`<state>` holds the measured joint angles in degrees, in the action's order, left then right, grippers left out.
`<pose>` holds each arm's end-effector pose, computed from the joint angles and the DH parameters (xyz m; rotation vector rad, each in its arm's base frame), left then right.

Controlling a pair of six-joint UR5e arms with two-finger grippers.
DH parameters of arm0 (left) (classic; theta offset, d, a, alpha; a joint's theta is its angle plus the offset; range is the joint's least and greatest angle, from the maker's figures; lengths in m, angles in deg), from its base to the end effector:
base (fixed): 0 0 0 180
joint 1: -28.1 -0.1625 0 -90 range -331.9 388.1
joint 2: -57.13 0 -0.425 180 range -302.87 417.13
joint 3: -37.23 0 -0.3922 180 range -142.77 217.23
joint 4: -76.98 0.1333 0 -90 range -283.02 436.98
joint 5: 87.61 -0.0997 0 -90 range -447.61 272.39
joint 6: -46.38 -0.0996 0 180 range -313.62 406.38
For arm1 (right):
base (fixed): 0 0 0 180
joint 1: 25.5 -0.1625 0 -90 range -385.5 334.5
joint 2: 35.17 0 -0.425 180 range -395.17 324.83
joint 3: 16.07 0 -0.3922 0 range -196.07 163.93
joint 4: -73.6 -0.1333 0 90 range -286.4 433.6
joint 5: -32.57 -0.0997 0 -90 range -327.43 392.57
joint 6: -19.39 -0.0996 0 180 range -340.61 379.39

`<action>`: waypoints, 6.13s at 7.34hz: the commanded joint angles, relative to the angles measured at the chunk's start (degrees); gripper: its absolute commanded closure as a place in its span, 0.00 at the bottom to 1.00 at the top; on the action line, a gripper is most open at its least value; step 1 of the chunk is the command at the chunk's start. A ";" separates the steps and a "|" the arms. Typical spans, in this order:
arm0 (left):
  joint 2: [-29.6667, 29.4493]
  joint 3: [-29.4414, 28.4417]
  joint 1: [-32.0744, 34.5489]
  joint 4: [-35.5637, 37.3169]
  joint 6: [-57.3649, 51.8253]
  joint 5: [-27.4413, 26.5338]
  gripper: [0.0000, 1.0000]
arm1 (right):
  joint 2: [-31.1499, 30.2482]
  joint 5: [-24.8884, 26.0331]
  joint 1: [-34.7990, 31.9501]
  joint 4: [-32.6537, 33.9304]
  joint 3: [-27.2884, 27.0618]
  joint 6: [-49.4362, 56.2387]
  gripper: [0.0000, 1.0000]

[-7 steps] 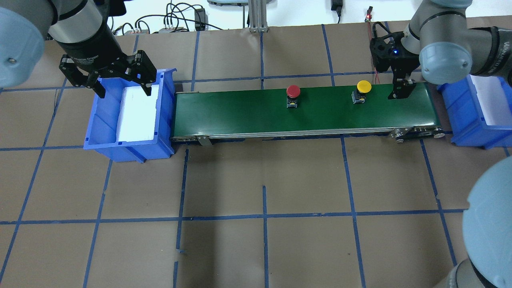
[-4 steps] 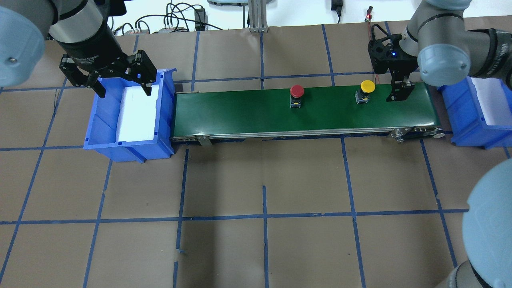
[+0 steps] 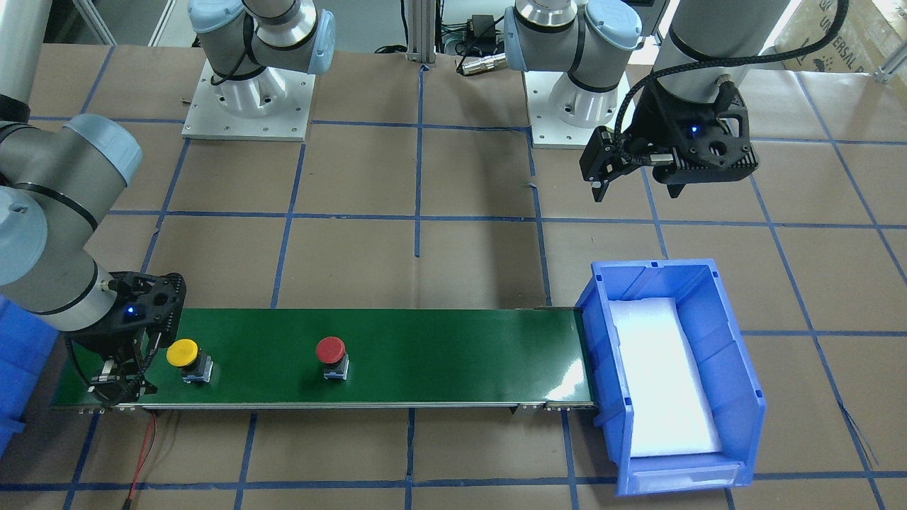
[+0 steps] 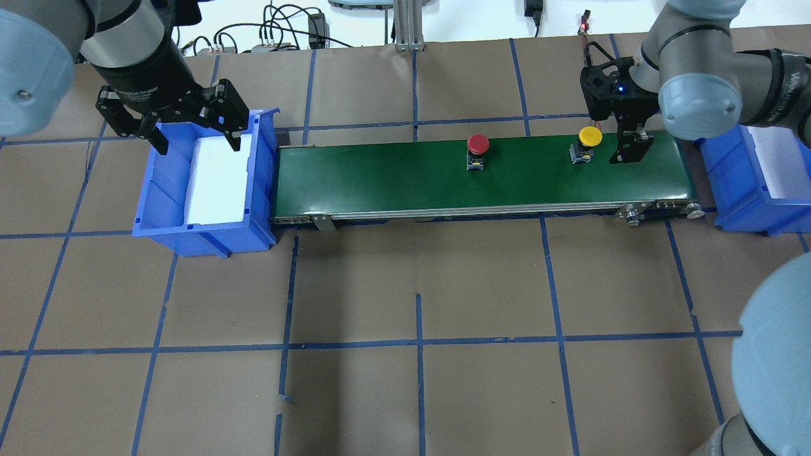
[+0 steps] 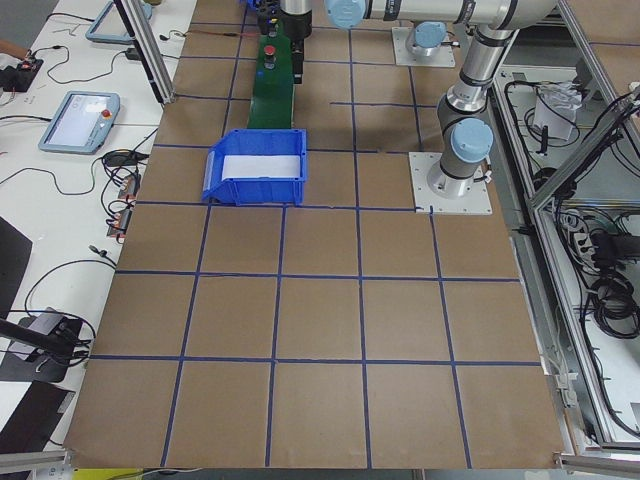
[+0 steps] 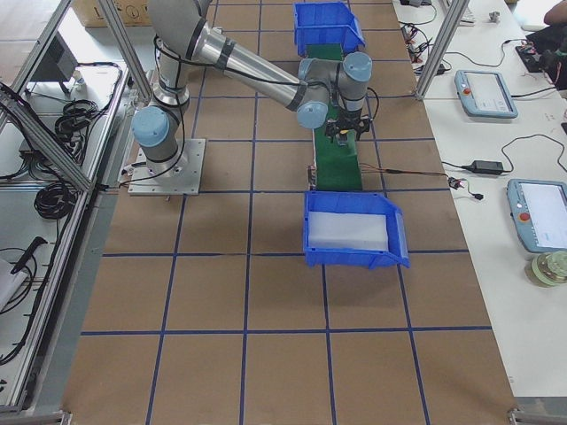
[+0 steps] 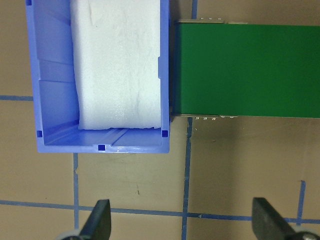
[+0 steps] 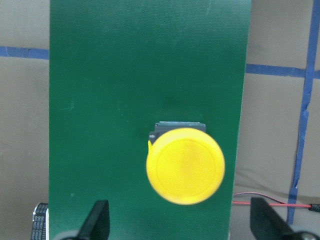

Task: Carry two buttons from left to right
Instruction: 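Lower the right gripper and grasp the yellow button on the belt, then lift the yellow button and swing the right gripper over the far blue bin, then lower the yellow button onto the foam in the far bin and release, then raise the right gripper back over the belt end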

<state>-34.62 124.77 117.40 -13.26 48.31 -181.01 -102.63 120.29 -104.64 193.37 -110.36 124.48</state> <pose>-0.1212 -0.5072 0.4936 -0.0711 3.0815 -0.0136 0.0184 -0.6324 0.2837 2.2855 -2.1206 0.0950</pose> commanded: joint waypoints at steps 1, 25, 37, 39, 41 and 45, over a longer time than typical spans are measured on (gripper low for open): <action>-0.18 -0.09 0.00 0.07 0.09 -0.03 0.00 | 0.22 -0.01 -0.05 0.03 -0.29 -0.06 0.02; -0.09 0.00 0.00 0.16 0.35 0.06 0.00 | 8.02 -2.64 31.40 1.07 7.09 30.08 0.95; -0.88 -0.18 0.00 0.42 0.44 0.32 0.00 | -6.98 -2.11 15.28 -12.71 12.64 25.72 0.00; -0.70 0.00 0.00 0.33 0.26 0.15 0.00 | -6.29 -2.03 8.33 -11.94 9.32 17.22 0.00; -0.53 0.00 0.08 0.16 0.18 0.24 0.00 | -5.32 -2.38 6.81 -0.55 1.33 12.88 0.00; -0.79 -0.09 0.08 0.33 0.00 0.32 0.00 | -0.84 -2.73 6.89 -4.69 0.06 2.84 0.02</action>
<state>-35.31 124.71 117.46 -12.98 48.33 -180.75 -104.28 117.64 -97.72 191.24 -110.14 127.90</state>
